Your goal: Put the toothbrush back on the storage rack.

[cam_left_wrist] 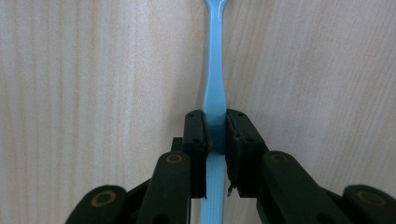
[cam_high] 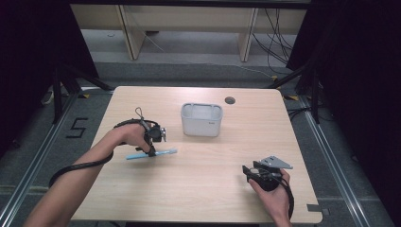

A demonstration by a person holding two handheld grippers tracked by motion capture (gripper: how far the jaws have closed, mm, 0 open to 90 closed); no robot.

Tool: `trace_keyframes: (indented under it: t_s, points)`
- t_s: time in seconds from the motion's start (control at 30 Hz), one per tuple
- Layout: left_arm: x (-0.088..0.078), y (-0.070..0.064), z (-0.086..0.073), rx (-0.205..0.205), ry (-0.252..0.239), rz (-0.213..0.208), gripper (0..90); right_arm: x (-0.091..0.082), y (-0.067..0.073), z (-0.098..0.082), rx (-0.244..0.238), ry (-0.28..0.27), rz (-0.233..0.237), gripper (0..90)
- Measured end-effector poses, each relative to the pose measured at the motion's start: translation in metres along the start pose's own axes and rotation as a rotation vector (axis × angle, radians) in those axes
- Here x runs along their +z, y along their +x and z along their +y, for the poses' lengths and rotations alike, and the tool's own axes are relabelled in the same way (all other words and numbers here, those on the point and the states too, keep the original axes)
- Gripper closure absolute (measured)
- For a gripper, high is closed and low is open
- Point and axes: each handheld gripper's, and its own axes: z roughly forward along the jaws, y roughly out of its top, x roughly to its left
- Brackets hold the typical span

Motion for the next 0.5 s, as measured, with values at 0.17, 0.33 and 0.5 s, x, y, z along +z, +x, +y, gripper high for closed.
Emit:
trace_keyframes:
  t_s: [0.17,0.33,0.5]
  points:
    - [0.0,-0.0009,-0.0014,-0.016,-0.01,0.001,78.3,-0.0025,0.001,0.0006,0.004,0.023,-0.024,49.8]
    - [0.0,-0.0022,-0.0025,-0.021,-0.016,0.006,78.3,-0.0001,0.0002,0.0,-0.001,0.006,-0.006,49.7]
    - [-0.0001,-0.0036,-0.0036,-0.021,-0.022,0.008,78.3,0.0017,0.0005,-0.0002,-0.007,0.008,-0.035,49.7]
